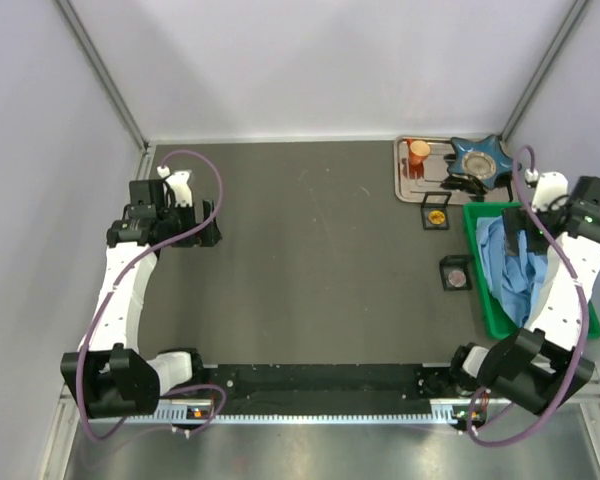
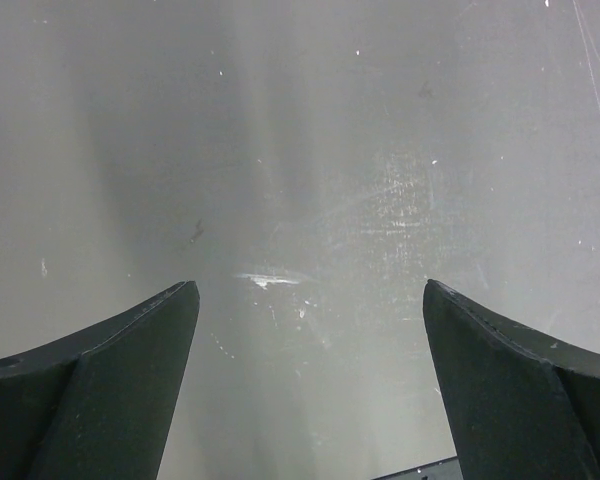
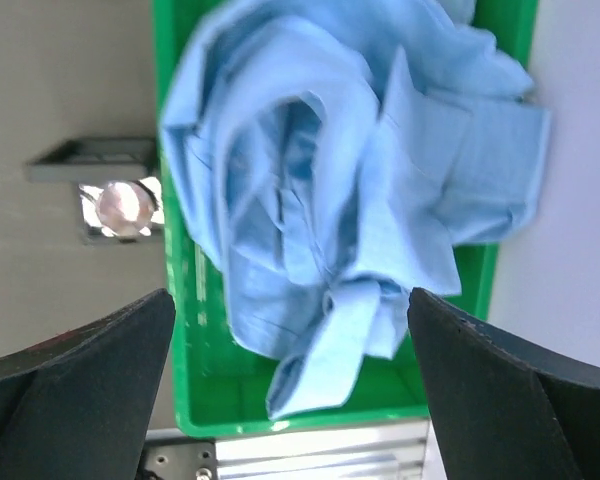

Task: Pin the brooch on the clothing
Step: Pick up the clothes from the bin.

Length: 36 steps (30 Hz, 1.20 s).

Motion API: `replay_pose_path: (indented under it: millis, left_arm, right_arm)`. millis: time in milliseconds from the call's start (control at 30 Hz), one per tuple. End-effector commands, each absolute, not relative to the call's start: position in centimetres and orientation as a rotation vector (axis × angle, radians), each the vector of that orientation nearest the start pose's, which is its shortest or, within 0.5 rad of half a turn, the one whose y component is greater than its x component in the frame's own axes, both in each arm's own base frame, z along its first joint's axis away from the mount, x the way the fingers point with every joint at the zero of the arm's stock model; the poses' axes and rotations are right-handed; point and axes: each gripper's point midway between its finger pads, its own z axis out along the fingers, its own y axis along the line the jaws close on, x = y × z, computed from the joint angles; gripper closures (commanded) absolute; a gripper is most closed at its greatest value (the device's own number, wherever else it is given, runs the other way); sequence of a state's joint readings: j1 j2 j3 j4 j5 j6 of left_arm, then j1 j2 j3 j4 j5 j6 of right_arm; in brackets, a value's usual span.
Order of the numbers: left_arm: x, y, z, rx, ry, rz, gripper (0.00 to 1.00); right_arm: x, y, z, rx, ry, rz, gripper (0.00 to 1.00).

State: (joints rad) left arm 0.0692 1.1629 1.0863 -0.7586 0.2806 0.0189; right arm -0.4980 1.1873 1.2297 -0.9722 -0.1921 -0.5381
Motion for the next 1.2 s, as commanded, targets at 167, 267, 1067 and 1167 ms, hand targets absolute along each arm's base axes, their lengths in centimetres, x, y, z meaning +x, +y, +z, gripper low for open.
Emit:
replay_pose_path:
  millis: [167, 267, 1067, 1167]
  left_arm:
    - [31.2, -3.1, 19.4, 0.074, 2.360, -0.321, 0.02]
    - [31.1, -3.1, 19.5, 0.085, 2.363, -0.319, 0.01]
    - [30.9, -3.8, 19.1, 0.159, 2.354, -0.355, 0.02]
    - [31.1, -3.7, 19.4, 0.161, 2.347, -0.351, 0.02]
  right_arm:
    - [22.5, -16.3, 14.5, -0.155, 2.656, -0.190, 0.01]
    - [23.1, -17.7, 12.7, -0.145, 2.673, -0.243, 0.01]
    - [25.0, -20.7, 1.9, -0.096, 2.779, -0.219, 0.39]
    - [25.2, -19.8, 5.4, -0.127, 2.719, -0.203, 0.82]
